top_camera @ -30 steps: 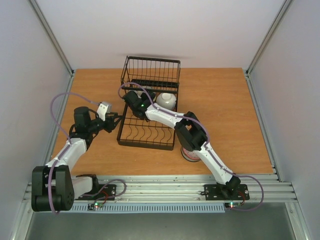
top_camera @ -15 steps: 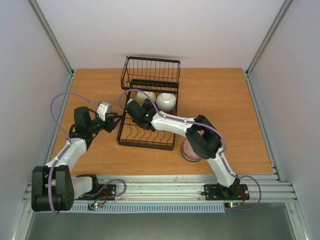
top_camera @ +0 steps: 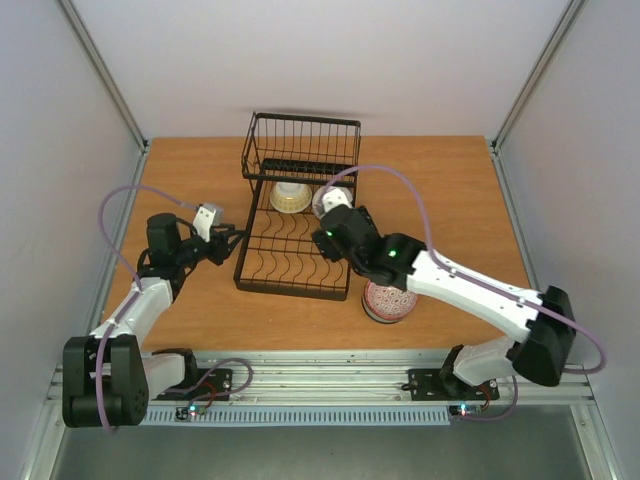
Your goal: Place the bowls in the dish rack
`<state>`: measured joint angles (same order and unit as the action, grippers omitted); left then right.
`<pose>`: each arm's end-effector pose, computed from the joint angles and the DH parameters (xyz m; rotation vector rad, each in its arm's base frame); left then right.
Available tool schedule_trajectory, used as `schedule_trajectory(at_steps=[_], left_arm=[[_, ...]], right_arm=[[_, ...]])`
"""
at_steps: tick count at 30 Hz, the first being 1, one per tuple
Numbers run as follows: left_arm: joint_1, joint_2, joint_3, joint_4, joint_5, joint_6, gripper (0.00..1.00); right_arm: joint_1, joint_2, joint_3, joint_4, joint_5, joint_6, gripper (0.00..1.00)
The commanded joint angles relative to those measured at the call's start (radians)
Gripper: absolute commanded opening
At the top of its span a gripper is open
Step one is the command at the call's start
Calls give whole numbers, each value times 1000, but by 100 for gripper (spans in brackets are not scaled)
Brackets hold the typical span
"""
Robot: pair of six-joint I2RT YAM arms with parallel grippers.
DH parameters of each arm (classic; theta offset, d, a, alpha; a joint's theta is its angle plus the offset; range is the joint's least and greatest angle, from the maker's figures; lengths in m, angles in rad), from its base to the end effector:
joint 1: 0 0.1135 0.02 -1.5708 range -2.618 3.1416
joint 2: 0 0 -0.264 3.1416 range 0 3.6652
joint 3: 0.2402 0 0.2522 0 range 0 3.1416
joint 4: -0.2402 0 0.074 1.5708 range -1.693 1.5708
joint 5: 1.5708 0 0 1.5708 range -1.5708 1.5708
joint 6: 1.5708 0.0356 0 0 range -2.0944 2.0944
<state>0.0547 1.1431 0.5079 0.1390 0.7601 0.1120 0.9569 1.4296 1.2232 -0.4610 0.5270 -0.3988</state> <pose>0.2320 -0.0119 0.2092 0.5142 1.9153 -0.6723 0.1974 0.2490 0.3185 -1.1181 1.8331 -0.2676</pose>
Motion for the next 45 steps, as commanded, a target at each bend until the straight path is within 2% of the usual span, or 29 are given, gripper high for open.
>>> schedule_trajectory(at_steps=[1, 9, 22, 30, 40, 45], left_arm=[[0, 3, 3, 22, 25, 1, 36], [0, 12, 3, 23, 24, 6, 36], [0, 46, 12, 24, 21, 13, 36], [0, 53, 14, 23, 18, 12, 37], [-1, 57, 17, 22, 16, 14, 37], [0, 51, 14, 22, 16, 11, 37]], right_arm=[[-52, -91, -99, -264, 40, 293, 81], [-233, -257, -283, -419, -44, 504, 62], [-237, -488, -405, -592, -77, 634, 47], [-235, -504, -460, -547, -150, 646, 35], [-235, -499, -467, -560, -154, 657, 17], [-233, -499, -464, -568, -150, 663, 4]])
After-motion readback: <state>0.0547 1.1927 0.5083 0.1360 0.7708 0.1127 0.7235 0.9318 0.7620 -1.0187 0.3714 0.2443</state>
